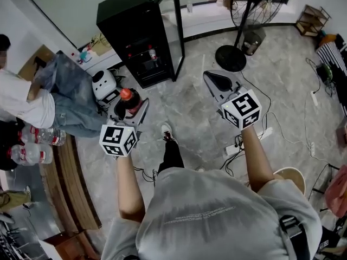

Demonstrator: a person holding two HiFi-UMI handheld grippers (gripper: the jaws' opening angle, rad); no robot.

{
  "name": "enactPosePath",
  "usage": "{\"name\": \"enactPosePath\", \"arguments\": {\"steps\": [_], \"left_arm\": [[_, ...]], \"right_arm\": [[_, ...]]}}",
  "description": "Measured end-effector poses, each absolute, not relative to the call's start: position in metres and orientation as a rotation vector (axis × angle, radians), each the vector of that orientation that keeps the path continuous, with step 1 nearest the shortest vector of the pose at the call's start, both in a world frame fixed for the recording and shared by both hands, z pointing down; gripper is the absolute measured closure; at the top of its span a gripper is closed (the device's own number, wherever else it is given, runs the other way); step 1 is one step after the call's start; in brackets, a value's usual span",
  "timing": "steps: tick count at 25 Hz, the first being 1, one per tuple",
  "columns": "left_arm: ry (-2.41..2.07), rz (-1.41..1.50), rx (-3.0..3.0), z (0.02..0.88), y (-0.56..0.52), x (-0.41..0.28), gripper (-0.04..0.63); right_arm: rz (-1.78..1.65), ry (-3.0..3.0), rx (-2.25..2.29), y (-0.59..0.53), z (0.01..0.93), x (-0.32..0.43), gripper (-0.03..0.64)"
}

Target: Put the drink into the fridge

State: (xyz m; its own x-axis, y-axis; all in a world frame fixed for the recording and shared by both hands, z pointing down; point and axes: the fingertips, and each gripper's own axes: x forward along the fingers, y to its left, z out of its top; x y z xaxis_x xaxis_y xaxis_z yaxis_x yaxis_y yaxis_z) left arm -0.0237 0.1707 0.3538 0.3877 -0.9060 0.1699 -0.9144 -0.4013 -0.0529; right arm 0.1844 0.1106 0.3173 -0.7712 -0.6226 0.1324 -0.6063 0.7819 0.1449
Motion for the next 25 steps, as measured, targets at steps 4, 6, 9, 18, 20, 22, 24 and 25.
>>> {"name": "enactPosePath", "arguments": {"steps": [4, 6, 9, 18, 20, 22, 24, 25], "left_arm": [[-1.678, 0.252, 2.581, 0.366, 0.101, -0.056, 0.287], [-1.673, 0.242, 2.579, 0.366, 0.061, -0.078, 0.287], [-1.651, 0.235, 2.591, 0.361, 0.004, -0.108, 0.287], [-1.579, 0.284, 2.648, 0.356, -0.133, -0.17, 0.287], [-1.557, 0.287, 2.648, 0.361, -0.154, -0.178, 0.287], [-1.536, 0.291, 2.644, 0.368, -0.173, -0.184, 0.287], [-1.515, 0.295, 2.641, 0.375, -0.19, -0.19, 0.287], [-1.504, 0.298, 2.639, 0.379, -0.198, -0.192, 0.287]], "right_arm": [[-0.146, -2.777, 0.988, 0.044, 0.323, 0.156, 0.617], [-0.146, -2.77, 0.996, 0.007, 0.321, 0.137, 0.617], [-0.165, -2.752, 1.003, -0.046, 0.312, 0.107, 0.617], [-0.166, -2.732, 1.062, -0.167, 0.298, 0.039, 0.617], [-0.153, -2.727, 1.06, -0.185, 0.302, 0.028, 0.617], [-0.141, -2.722, 1.06, -0.202, 0.307, 0.018, 0.617], [-0.129, -2.715, 1.066, -0.218, 0.313, 0.009, 0.615], [-0.119, -2.71, 1.073, -0.226, 0.316, 0.006, 0.615]]}}
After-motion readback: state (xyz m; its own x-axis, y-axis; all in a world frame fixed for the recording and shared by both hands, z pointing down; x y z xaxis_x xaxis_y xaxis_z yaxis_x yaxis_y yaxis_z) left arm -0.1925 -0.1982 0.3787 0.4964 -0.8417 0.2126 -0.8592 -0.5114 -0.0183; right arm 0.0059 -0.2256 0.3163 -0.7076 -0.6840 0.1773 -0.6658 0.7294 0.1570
